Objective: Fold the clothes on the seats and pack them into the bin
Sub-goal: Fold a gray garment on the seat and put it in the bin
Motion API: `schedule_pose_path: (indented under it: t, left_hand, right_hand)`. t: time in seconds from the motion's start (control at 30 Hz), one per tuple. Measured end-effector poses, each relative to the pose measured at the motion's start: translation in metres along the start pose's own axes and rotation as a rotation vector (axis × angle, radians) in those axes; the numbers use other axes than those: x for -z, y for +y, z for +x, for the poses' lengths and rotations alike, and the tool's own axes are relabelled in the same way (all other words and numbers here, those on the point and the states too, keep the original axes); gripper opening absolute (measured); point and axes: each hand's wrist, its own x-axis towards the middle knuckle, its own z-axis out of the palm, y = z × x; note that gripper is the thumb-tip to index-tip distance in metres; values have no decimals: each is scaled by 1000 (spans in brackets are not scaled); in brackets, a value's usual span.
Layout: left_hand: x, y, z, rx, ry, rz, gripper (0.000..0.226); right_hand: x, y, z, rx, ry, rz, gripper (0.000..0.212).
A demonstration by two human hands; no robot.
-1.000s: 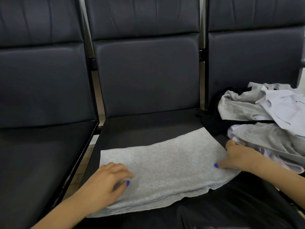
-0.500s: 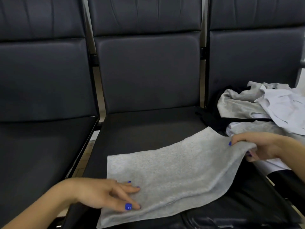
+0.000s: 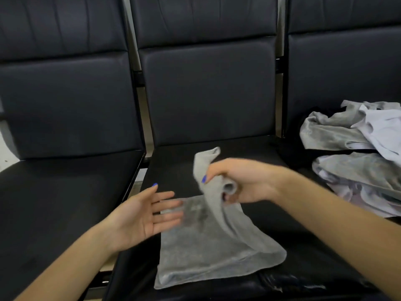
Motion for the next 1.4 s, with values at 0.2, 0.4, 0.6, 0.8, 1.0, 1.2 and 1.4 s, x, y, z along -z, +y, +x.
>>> schedule_pose_path:
  t: [0.2,0.4,0.6,0.8,1.0,1.2,1.4]
  left_hand:
    - [-3,-21,5,164,-36,52,59]
    - [-2,-28,8,109,87,168,28]
    - [-6,-26,15,65,192,222,24]
    - [-8,-20,6,104,57,529,22]
    - [-28,-5,2,0,-78,300,45]
    - [-35,8,2,-56,-139,164,51]
    - [5,-26,9,139,-39,375,66]
  right_hand:
    - [-63,55,47,-233,-193,-223,16]
    - [-76,66,43,-152,-220,-357,24]
    - [-58,58,31,-58,-118,-323,27]
    - [-7,52,11,30,193,-311,26]
    - [39,57,-15,33,430,-306,22]
    - [57,69,-23,170,557,-450,18]
    - [40,104,-20,172,99,-1039,53]
